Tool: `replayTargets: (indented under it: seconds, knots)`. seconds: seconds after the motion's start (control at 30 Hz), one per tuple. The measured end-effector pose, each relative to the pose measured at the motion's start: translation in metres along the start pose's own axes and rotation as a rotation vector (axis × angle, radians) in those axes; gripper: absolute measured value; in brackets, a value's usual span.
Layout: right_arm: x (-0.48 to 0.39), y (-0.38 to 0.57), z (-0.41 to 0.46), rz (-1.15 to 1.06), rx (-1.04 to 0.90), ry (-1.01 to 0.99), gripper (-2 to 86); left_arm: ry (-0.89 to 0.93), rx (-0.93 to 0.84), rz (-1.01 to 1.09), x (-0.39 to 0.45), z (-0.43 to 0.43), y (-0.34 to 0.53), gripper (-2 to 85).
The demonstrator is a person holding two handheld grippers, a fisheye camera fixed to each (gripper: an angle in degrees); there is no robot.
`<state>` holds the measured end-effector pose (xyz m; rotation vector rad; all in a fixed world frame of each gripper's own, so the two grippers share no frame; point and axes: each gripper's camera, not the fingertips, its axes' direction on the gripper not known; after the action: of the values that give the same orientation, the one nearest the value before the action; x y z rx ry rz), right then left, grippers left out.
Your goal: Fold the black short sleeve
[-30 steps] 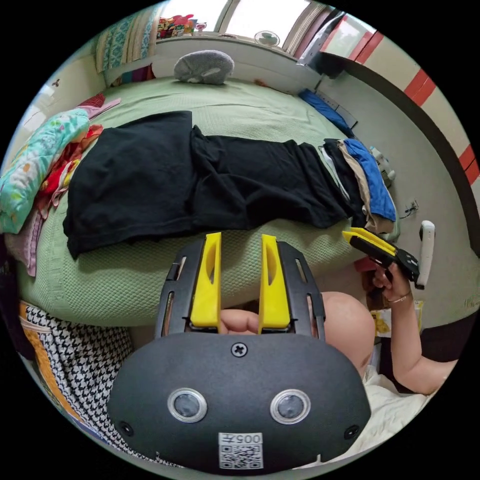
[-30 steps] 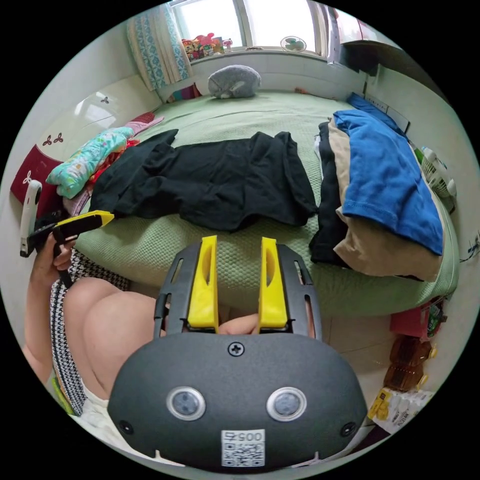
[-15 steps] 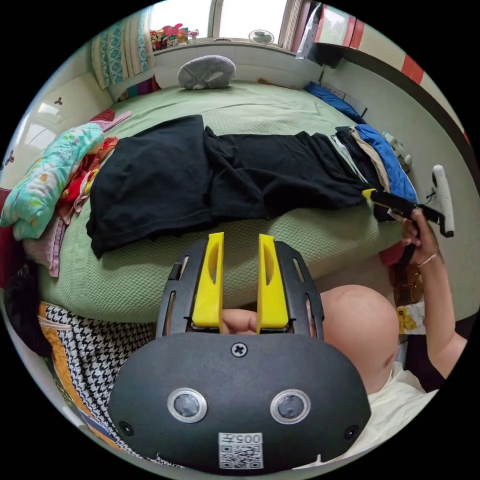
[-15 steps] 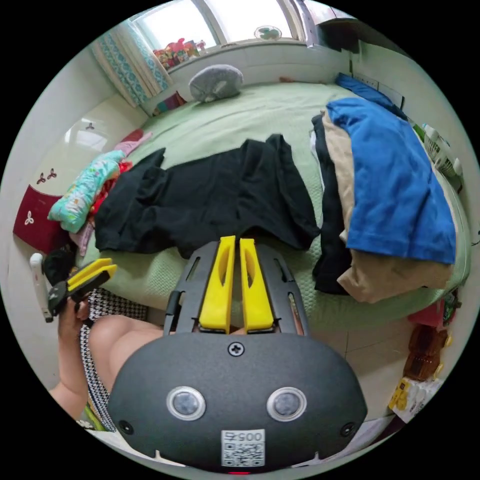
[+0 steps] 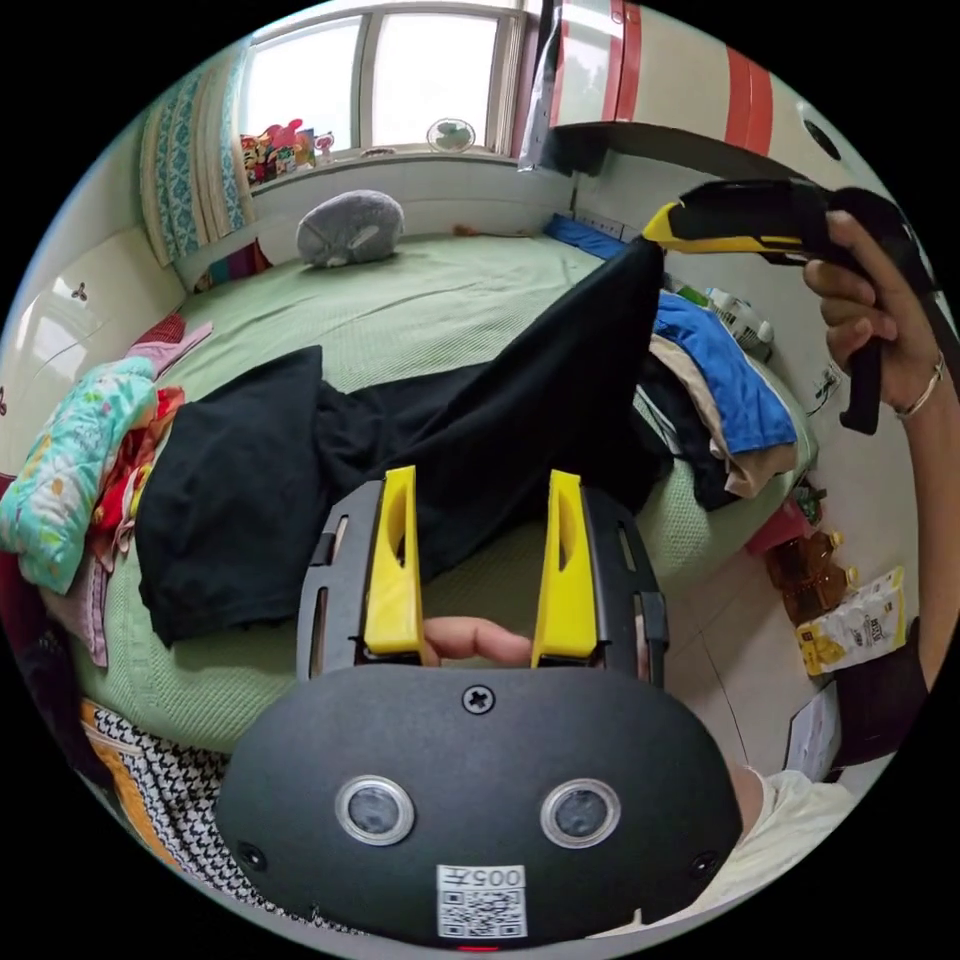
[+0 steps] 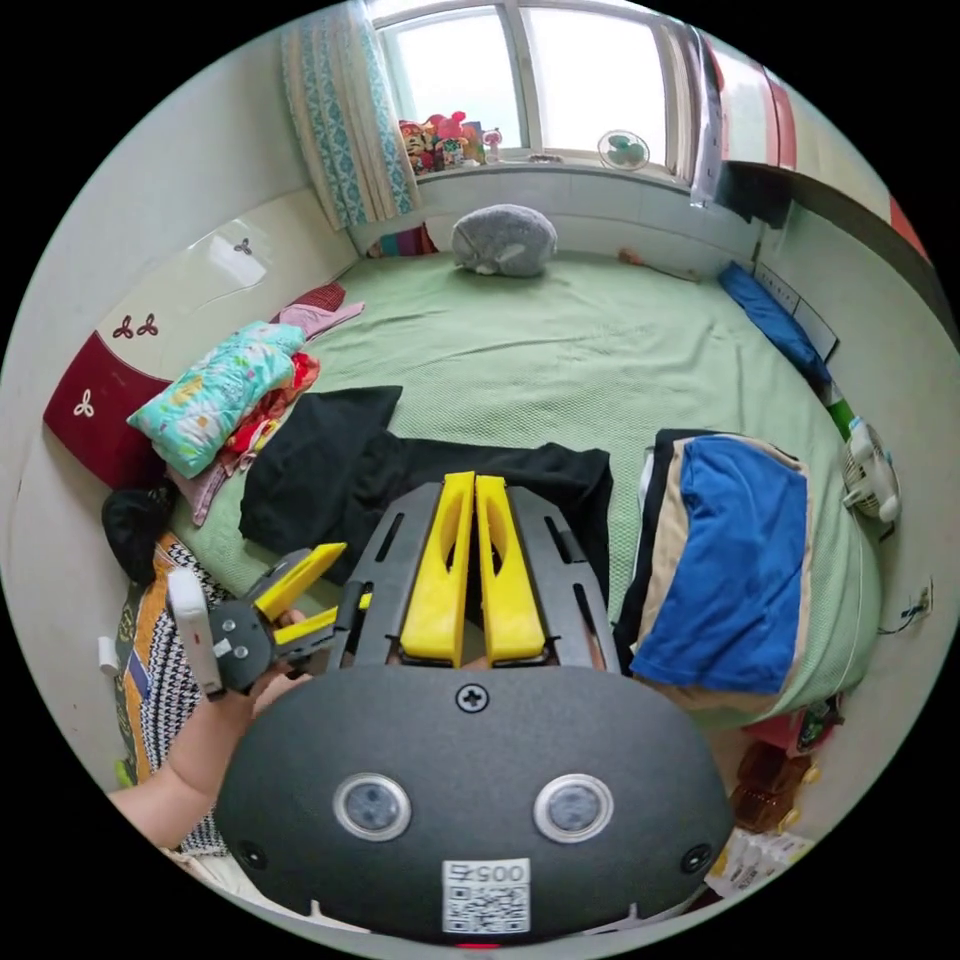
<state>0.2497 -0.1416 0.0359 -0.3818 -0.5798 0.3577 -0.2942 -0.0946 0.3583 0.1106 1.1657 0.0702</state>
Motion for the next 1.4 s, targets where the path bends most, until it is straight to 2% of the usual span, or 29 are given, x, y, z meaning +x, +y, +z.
replayTargets:
  seconds: [0.17,0.27,0.4,0.53,0.7,0.9,1.0,1.17,1.27,1.4]
  knots:
    - [-0.011,-0.028,-0.008,-0.01,-0.004,-0.068,-1.4,-0.109,-0.082,-0.014,-0.008,0.036,-0.016,15.4]
    - [-0.013,-0.042,-0.008,-0.03,0.005,-0.043,-1.4,-0.285,-0.05,-0.241,-0.042,0.042,-0.017,1.9]
    - [-0.006,-0.067,0.017,-0.014,-0.033,0.012,-1.4,-0.094,0.113,-0.417,-0.097,0.02,-0.022,0.1]
    - [-0.013,-0.109,0.051,-0.016,-0.058,0.067,-1.4,0.021,0.198,-0.433,-0.137,0.0,-0.023,2.1]
    - [-0.046,-0.198,0.07,-0.055,-0.002,0.174,-1.4,0.099,0.264,-0.441,-0.166,-0.004,-0.016,7.1]
    - [-0.068,-0.311,0.069,0.103,0.127,0.382,-1.1,0.186,0.305,-0.405,-0.18,-0.004,-0.015,7.1]
    - [-0.061,-0.333,0.077,0.211,0.14,0.314,-0.4,0.146,0.269,-0.402,-0.186,0.0,-0.016,6.8]
    - [-0.054,-0.324,0.132,0.183,-0.044,0.178,5.5,0.208,0.197,-0.372,-0.191,0.016,-0.019,8.1]
    - [-0.062,-0.286,0.159,0.063,-0.11,0.172,6.8,0.23,0.197,-0.364,-0.191,0.018,-0.018,8.1]
    - [-0.093,-0.184,0.172,-0.24,-0.178,0.114,6.6,0.225,0.17,-0.342,-0.191,0.021,-0.014,8.1]
